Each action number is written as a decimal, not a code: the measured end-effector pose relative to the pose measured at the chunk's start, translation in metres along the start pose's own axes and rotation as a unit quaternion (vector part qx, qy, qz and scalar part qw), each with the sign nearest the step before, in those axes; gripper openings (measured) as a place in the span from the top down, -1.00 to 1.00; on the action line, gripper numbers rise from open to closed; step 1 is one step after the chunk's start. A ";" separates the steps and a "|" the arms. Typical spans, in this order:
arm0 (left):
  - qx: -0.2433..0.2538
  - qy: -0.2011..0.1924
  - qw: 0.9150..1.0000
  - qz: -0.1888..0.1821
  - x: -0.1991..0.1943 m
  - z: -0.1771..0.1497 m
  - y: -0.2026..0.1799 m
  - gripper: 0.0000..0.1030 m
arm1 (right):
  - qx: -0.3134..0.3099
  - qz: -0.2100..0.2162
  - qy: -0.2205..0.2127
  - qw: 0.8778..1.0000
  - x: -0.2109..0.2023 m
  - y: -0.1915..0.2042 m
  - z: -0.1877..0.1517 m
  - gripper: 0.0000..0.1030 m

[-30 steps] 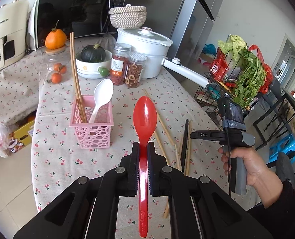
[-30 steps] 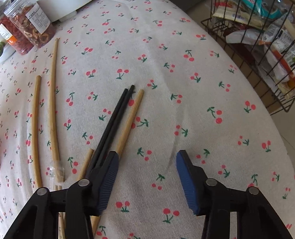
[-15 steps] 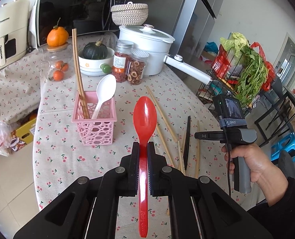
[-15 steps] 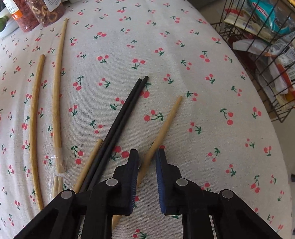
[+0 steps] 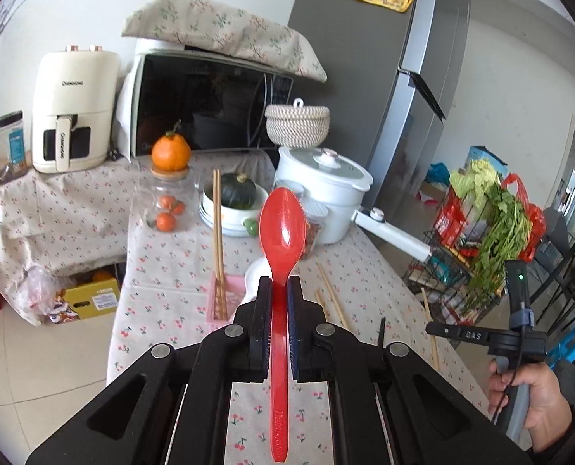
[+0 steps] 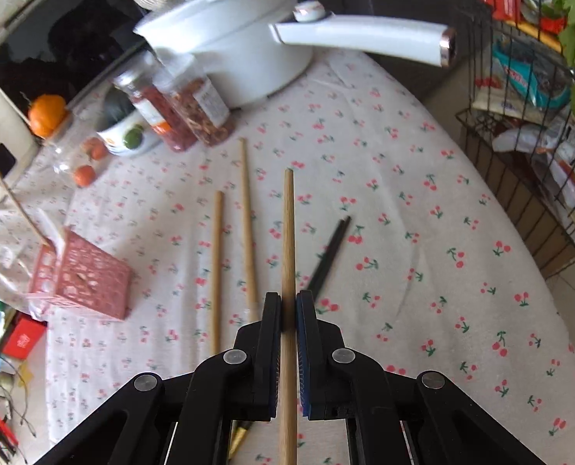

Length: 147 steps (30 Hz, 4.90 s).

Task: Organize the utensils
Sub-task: 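Lower the red spoon into the basket with the left tool while the right tool carries the chopstick over, then drop the wooden chopstick into the basket and open the right tool, then lower the left tool onto a loose wooden chopstick and grasp it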

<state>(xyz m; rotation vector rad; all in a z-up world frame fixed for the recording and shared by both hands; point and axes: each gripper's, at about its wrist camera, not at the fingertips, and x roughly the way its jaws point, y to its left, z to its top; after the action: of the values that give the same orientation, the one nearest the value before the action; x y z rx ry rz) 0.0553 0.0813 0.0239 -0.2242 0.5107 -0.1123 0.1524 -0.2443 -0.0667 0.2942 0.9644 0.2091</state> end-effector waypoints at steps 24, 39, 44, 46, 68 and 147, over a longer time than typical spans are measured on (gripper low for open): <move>0.038 -0.159 0.981 0.102 0.116 0.014 0.022 0.86 | -0.064 0.069 -0.185 0.978 -0.039 0.066 0.021 0.89; -0.004 -0.051 0.994 0.100 0.112 -0.006 0.040 0.14 | -0.070 0.088 -0.193 0.975 -0.036 0.080 0.017 0.89; -0.036 0.040 0.993 0.100 0.090 -0.007 0.046 -0.07 | -0.067 0.092 -0.205 0.972 -0.038 0.096 0.017 0.89; -0.059 0.077 0.990 0.106 0.084 -0.013 0.053 -0.12 | -0.070 0.094 -0.210 0.971 -0.034 0.108 0.021 0.89; -0.128 0.170 0.972 0.104 0.081 -0.022 0.125 -0.28 | -0.072 0.079 -0.363 0.926 0.023 0.219 0.048 0.89; 0.075 0.408 0.909 -0.030 0.237 -0.131 -0.142 0.85 | 0.064 -0.039 0.010 0.997 -0.017 -0.061 0.004 -0.87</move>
<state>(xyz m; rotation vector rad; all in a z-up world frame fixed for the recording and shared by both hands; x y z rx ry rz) 0.1890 -0.1192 -0.1646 -0.0289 1.3276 -0.3089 0.1489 -0.3075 -0.0715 0.3716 1.0095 0.0787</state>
